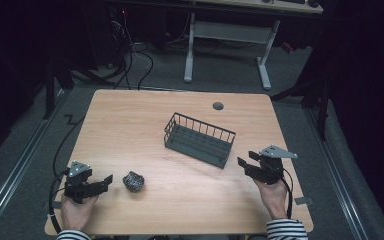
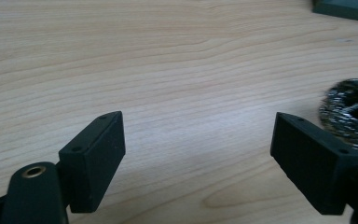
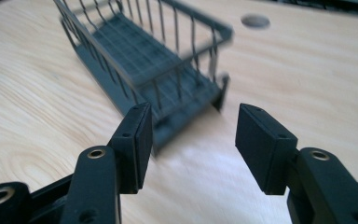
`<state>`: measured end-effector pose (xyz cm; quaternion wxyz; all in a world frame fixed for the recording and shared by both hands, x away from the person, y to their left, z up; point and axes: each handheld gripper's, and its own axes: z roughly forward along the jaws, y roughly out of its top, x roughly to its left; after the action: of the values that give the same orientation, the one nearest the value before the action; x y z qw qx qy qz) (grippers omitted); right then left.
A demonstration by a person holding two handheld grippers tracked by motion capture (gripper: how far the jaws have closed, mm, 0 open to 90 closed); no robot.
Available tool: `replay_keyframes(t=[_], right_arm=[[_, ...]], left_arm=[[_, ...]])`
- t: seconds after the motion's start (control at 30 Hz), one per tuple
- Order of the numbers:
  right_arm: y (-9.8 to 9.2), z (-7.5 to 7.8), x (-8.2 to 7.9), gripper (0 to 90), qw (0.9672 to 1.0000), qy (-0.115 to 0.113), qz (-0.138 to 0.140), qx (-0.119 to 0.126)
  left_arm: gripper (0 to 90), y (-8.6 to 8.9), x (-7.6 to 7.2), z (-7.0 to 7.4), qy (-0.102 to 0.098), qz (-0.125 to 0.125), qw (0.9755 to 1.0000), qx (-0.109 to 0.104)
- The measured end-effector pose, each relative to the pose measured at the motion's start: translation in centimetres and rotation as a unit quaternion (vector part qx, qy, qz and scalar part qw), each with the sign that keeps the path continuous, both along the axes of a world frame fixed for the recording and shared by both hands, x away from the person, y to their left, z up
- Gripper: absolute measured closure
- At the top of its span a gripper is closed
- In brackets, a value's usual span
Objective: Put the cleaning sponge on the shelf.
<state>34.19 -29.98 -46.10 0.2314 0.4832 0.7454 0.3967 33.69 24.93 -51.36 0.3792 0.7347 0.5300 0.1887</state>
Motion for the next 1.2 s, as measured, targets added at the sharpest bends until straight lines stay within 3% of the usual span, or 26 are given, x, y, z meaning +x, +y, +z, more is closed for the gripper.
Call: replay_keyframes(t=[0.1,0.27,0.5,0.7,1.0,1.2], right_arm=[[-0.8,-2.4,-0.6,45.4,0.9997,0.011,-0.021,-0.011],[-1.3,-4.6,-1.1,44.7,0.9985,0.014,-0.042,-0.032],[-2.0,-6.8,-1.1,43.2,0.9956,0.038,-0.063,-0.058],[-2.4,-6.9,-0.7,37.6,0.9957,0.055,-0.056,-0.049],[-2.3,-6.9,-0.7,36.5,0.9955,0.054,-0.058,-0.051],[-2.3,-6.9,-0.7,36.3,0.9956,0.053,-0.057,-0.052]], left_arm=[[17.0,-0.5,-0.8,0.3,-0.004,-0.014,0.9999,-0.002],[16.0,-1.0,-1.5,0.7,-0.009,-0.029,0.9995,-0.003],[15.2,-2.4,-2.2,1.8,-0.021,-0.057,0.9981,-0.001],[14.7,-4.4,-2.2,2.2,-0.018,-0.091,0.9957,0.009],[15.5,-7.9,-0.8,1.2,0.001,-0.125,0.9915,0.034],[25.0,-9.4,0.0,0.8,0.004,-0.132,0.989,0.067]])
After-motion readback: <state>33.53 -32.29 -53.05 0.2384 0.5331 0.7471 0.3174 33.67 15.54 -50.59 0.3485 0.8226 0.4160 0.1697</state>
